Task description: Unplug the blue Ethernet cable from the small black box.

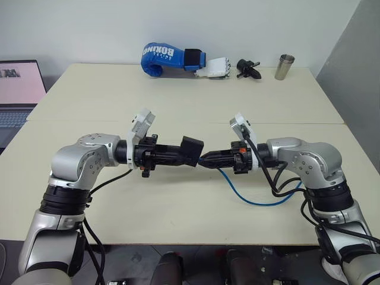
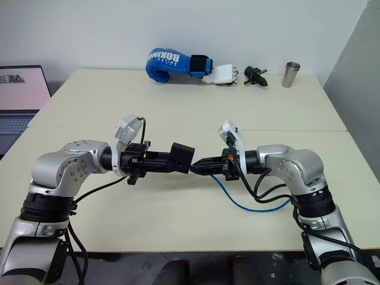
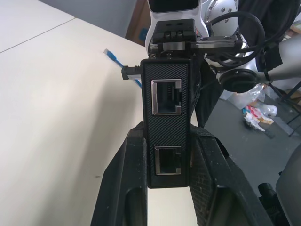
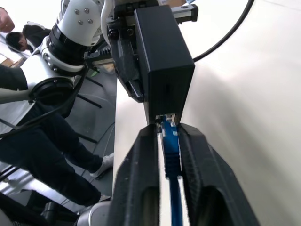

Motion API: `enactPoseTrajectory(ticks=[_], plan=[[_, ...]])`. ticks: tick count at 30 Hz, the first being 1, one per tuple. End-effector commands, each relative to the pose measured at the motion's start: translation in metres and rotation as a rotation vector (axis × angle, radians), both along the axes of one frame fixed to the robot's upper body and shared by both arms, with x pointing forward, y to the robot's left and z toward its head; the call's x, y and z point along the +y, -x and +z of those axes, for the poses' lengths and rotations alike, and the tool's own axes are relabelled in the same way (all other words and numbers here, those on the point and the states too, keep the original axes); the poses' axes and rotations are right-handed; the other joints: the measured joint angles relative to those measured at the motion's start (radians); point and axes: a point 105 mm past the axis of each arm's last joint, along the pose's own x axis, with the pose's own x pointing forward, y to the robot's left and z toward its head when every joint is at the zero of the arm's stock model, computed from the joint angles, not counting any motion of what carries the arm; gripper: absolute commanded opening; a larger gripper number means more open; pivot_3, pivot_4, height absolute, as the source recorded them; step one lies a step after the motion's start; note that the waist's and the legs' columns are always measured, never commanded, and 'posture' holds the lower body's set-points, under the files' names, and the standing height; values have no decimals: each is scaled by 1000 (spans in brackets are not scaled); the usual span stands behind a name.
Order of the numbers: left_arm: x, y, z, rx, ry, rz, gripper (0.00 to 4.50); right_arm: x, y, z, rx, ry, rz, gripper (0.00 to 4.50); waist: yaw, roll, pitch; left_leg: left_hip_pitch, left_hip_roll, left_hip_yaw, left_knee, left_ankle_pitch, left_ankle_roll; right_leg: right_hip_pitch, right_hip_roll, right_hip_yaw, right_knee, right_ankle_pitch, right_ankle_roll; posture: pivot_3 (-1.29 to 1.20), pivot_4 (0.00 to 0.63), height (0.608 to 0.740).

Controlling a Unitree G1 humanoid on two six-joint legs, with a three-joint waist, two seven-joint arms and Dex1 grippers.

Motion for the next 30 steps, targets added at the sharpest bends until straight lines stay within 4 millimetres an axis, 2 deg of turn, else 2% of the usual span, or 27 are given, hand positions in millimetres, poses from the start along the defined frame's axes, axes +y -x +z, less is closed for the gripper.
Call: enactPoseTrajectory(ticks=[1,15,26,28,30], plan=[[0,5,19,-41,36,-43,793,-1,2,15,-23,-30,20,58,0,0,0,0,0,0,0,0,0,0,0,0,0,0,0,0,150,740],[1,4,17,-43,22,-32,793,-6,-4,6,-18,22,-29,58,0,0,0,0,0,0,0,0,0,0,0,0,0,0,0,0,150,740],[26,-3,29,-91,6,65,793,-45,-18,-22,38,129,-180,58,0,0,0,0,0,0,0,0,0,0,0,0,0,0,0,0,150,740],[28,-4,27,-98,-8,78,793,-51,-25,-23,24,128,-227,58,-1,0,1,-1,0,0,0,0,0,-1,0,0,0,0,0,0,150,740],[30,-6,22,-101,-25,103,793,-64,-45,-25,-26,139,-351,58,-1,0,1,-1,0,0,0,0,0,-1,0,0,0,0,0,0,150,740]])
